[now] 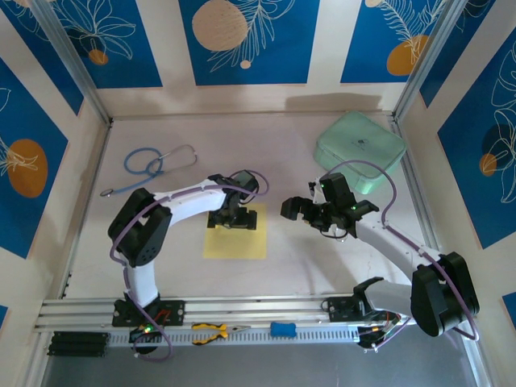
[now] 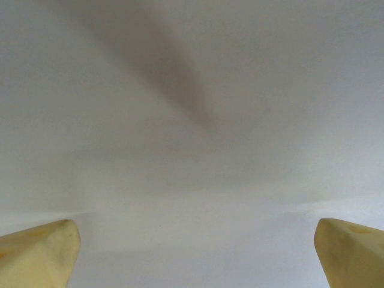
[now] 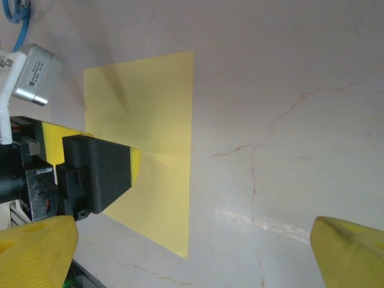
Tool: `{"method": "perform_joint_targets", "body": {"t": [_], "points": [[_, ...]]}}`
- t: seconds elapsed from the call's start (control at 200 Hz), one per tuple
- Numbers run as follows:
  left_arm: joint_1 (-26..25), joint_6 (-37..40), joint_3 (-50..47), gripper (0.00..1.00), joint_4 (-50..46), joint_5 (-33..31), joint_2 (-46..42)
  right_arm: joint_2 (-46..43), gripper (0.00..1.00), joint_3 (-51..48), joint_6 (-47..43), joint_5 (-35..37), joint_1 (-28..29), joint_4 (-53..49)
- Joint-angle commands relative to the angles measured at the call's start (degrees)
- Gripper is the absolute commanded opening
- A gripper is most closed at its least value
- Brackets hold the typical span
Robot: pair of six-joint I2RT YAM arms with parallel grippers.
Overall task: Fold a paper plane with a square sheet of paper (pick it up from the middle)
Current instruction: First fold the square sheet of paper in half at the center of the table.
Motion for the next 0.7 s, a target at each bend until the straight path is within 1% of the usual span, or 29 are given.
{"method": "perform_joint_targets", "body": {"t": [0.0, 0.325, 0.695], "points": [[-0.6, -1.5, 1.7, 1.00, -1.7, -0.8, 1.6, 0.0, 1.00, 0.3, 1.0, 0.0, 0.4, -1.1], [-1.7, -1.6, 2.7, 1.00, -2.5, -1.4, 3.4, 0.1, 1.00, 0.2, 1.4, 0.3, 0.6, -1.3], [-1.7, -2.5, -0.1, 1.00, -0.6, -0.9, 6.3, 0.3, 1.00, 0.1, 1.6, 0.6, 0.7, -1.4]]}}
